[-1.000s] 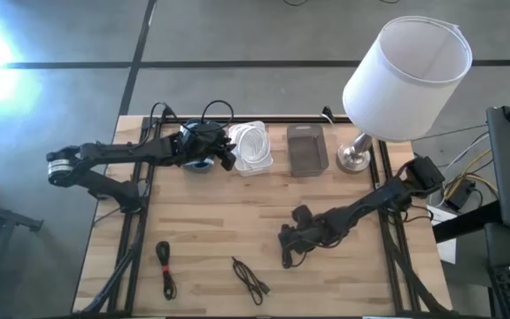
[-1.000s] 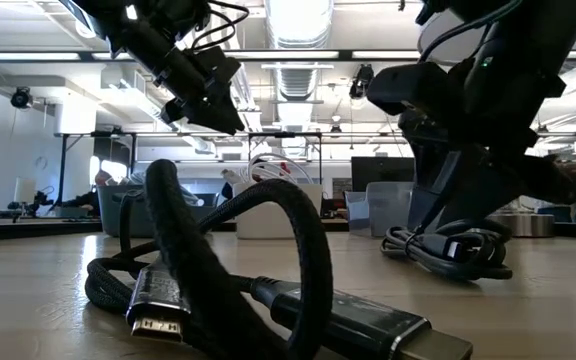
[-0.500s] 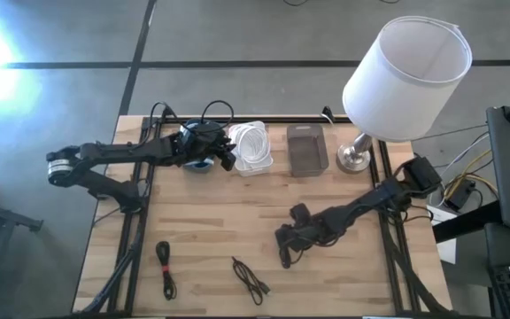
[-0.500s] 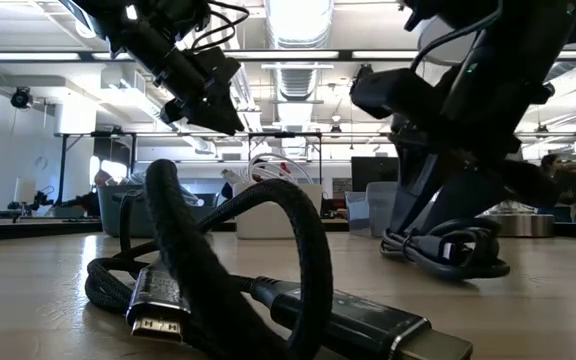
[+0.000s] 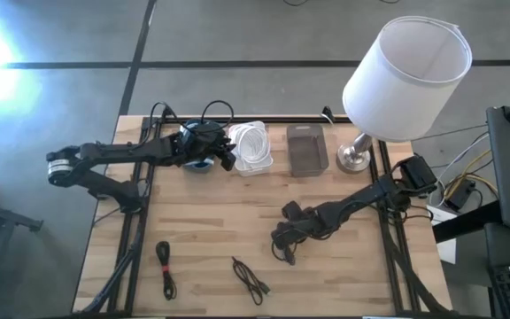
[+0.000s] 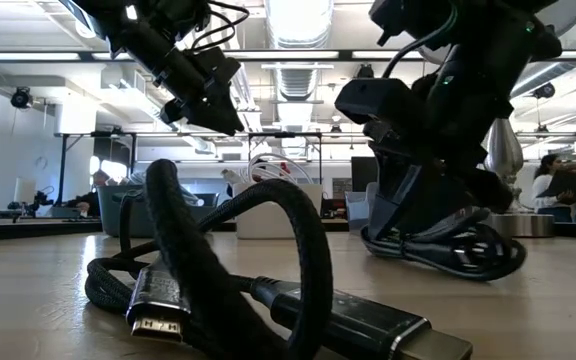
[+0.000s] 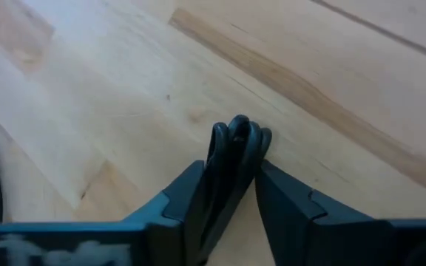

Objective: Pick & Place USB Port
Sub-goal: Put the right black USB cable into the black bin

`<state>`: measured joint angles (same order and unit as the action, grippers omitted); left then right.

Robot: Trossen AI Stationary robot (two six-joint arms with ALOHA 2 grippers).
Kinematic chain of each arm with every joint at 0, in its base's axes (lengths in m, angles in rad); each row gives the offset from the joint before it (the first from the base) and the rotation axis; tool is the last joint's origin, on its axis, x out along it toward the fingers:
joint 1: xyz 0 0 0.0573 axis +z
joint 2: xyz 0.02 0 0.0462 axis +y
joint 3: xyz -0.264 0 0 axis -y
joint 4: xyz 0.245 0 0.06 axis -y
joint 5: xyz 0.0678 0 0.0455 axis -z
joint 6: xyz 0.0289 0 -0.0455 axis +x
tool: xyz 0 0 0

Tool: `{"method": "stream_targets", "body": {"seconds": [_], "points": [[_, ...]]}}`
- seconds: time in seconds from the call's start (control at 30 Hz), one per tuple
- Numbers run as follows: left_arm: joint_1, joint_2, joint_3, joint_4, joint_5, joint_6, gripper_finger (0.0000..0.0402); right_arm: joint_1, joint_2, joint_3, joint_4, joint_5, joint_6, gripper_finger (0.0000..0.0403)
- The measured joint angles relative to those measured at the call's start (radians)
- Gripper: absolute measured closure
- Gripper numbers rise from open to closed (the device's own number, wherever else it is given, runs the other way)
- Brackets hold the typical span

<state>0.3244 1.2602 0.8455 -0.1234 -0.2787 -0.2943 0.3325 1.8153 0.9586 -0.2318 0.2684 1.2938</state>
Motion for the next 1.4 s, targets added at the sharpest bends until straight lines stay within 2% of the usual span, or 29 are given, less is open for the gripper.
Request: {"method": "stream_targets", "body": {"seconds": [0.23,0.37,0.43,0.57,0.73,0.93,1.03,1.1,1.4], "points": [[0.0,0.0,0.0,0.0,0.0,0.002,0.0271,0.0,0.0,0.025,-0.003,0.0,-0.165,0.0377],[0.0,0.0,0.0,-0.001,0.0,0.002,0.0271,0.0,-0.045,0.066,-0.013,0.04,-0.281,0.0383],[0.0,0.0,0.0,-0.001,0.0,0.003,0.0271,0.0,-0.085,0.098,-0.057,0.102,-0.327,0.038],[0.0,0.0,0.0,-0.001,0.0,0.003,0.0271,0.0,-0.152,0.175,-0.273,0.298,-0.385,0.0379],[0.0,0.0,0.0,-0.001,0.0,0.002,0.0271,0.0,-0.208,0.259,-0.487,0.646,-0.449,0.0379],[0.0,0.0,0.0,-0.001,0.0,0.001,0.0271,-0.028,-0.232,0.256,-0.523,1.022,-0.497,0.0379],[0.0,0.0,0.0,-0.001,0.0,0.001,0.0271,-0.059,-0.226,0.237,-0.521,1.146,-0.531,0.0379],[0.0,0.0,0.0,-0.001,0.0,0.0,0.0271,-0.09,-0.226,0.219,-0.518,1.175,-0.536,0.038],[0.0,0.0,0.0,-0.001,0.0,0.0,0.0271,-0.284,-0.219,0.096,-0.47,1.169,-0.401,0.038]]}}
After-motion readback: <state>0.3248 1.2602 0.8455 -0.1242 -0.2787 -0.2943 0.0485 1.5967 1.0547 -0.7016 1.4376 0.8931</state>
